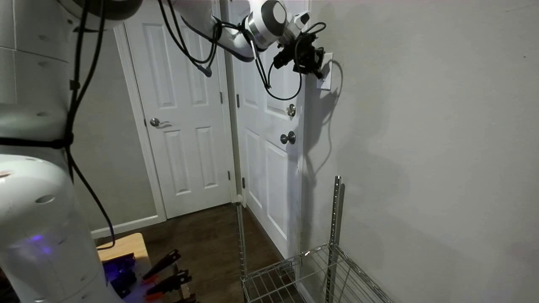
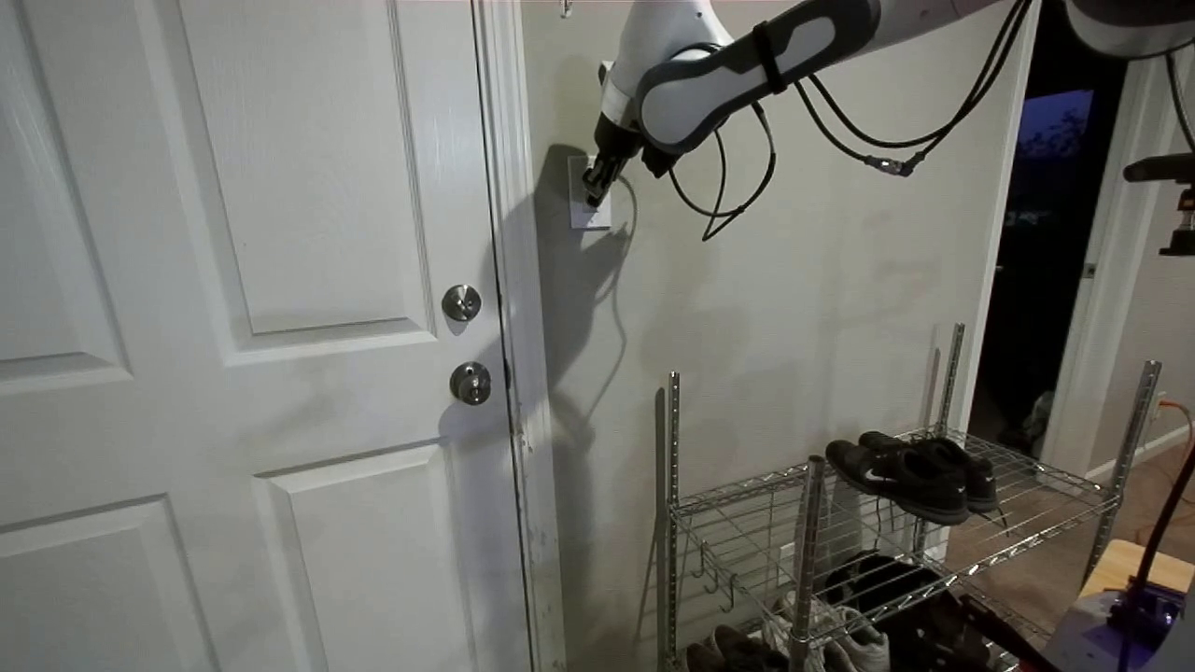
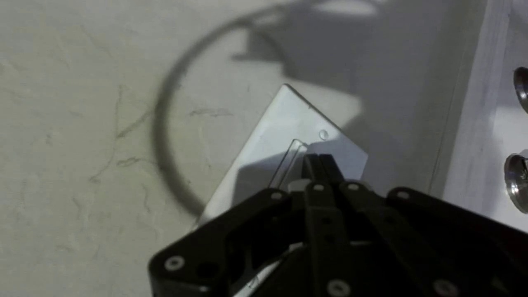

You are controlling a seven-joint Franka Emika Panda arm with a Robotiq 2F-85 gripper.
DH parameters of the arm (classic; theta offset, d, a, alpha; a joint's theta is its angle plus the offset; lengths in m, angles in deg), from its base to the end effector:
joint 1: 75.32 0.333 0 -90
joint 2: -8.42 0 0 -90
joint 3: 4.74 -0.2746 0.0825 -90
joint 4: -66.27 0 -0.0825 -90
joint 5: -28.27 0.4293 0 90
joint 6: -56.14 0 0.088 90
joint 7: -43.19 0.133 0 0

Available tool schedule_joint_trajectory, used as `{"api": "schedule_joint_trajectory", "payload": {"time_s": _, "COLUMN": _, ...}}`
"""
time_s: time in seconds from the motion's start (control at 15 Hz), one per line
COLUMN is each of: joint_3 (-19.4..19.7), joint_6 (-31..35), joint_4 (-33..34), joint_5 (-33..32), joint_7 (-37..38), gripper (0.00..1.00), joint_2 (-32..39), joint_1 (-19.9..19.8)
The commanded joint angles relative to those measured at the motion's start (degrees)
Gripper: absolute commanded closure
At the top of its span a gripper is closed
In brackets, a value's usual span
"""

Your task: Switch off the light

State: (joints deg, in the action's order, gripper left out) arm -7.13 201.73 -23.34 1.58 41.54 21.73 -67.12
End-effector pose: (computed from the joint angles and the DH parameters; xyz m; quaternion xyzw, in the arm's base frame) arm 0.7234 0.1313 0.5279 0.8885 0.2237 0.3681 0.1584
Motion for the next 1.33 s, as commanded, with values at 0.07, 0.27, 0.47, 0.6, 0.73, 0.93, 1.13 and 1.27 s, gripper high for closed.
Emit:
{"api": "schedule_joint_trajectory", "payload": {"time_s": 0.07, "joint_3": 1.5, "joint_6": 1.1, "joint_4": 1.7, "joint_5": -3.5, "joint_7": 2.6, "gripper": 0.98, "joint_2": 1.8, "joint_1": 1.3}}
{"api": "schedule_joint_trajectory", "payload": {"time_s": 0.27, "joint_3": 1.9, "joint_6": 1.1, "joint_4": 1.8, "joint_5": -4.7, "joint_7": 3.7, "gripper": 0.98, "joint_2": 2.2, "joint_1": 1.8}}
{"api": "schedule_joint_trajectory", "payload": {"time_s": 0.47, "joint_3": 2.0, "joint_6": 0.8, "joint_4": 1.7, "joint_5": -5.6, "joint_7": 4.7, "gripper": 0.98, "joint_2": 2.2, "joint_1": 2.0}}
{"api": "schedule_joint_trajectory", "payload": {"time_s": 0.6, "joint_3": 2.2, "joint_6": -0.3, "joint_4": 1.7, "joint_5": -5.4, "joint_7": 5.8, "gripper": 0.98, "joint_2": 2.1, "joint_1": 2.2}}
{"api": "schedule_joint_trajectory", "payload": {"time_s": 0.73, "joint_3": 2.2, "joint_6": -2.4, "joint_4": 1.2, "joint_5": -4.6, "joint_7": 7.1, "gripper": 0.98, "joint_2": 1.4, "joint_1": 2.4}}
{"api": "schedule_joint_trajectory", "payload": {"time_s": 0.93, "joint_3": 2.0, "joint_6": -5.1, "joint_4": -0.8, "joint_5": -3.9, "joint_7": 9.7, "gripper": 0.99, "joint_2": -0.3, "joint_1": 2.6}}
{"api": "schedule_joint_trajectory", "payload": {"time_s": 1.13, "joint_3": 1.5, "joint_6": -5.9, "joint_4": -3.4, "joint_5": -3.2, "joint_7": 11.9, "gripper": 0.99, "joint_2": -2.6, "joint_1": 2.6}}
{"api": "schedule_joint_trajectory", "payload": {"time_s": 1.27, "joint_3": 1.4, "joint_6": -6.1, "joint_4": -4.3, "joint_5": -3.3, "joint_7": 13.2, "gripper": 0.99, "joint_2": -3.5, "joint_1": 2.8}}
